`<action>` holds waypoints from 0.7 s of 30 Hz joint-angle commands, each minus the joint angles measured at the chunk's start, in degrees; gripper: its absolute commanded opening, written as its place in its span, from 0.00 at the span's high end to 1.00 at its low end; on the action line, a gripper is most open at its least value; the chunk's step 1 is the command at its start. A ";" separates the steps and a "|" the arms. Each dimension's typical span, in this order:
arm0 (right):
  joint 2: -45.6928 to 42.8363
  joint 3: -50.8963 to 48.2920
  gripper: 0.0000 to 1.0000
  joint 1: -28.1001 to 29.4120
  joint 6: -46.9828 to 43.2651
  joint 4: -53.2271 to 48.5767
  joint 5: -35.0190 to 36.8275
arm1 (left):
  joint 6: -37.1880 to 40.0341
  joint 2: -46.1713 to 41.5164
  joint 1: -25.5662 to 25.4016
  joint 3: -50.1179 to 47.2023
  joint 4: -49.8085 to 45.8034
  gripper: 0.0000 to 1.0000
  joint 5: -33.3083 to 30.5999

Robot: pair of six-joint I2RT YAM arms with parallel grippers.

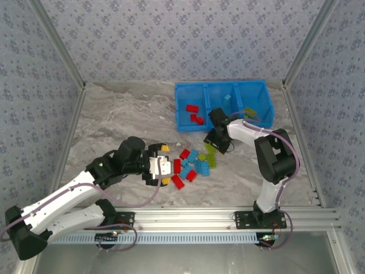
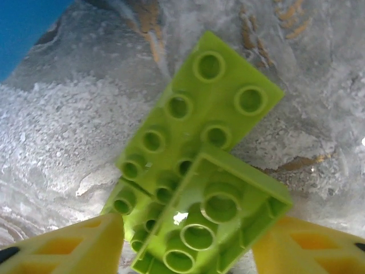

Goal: Sort the legos into containers by color

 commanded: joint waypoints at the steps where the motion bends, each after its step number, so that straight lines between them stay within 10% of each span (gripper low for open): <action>1: 0.31 -1.14 0.47 -0.79 1.68 -0.09 0.77 | 1.41 -0.90 -0.03 -0.36 2.10 0.01 2.55; 21: -22.20 -5.24 0.66 -2.77 -6.61 -8.62 10.58 | -4.53 -1.65 4.44 -4.59 14.89 0.01 4.74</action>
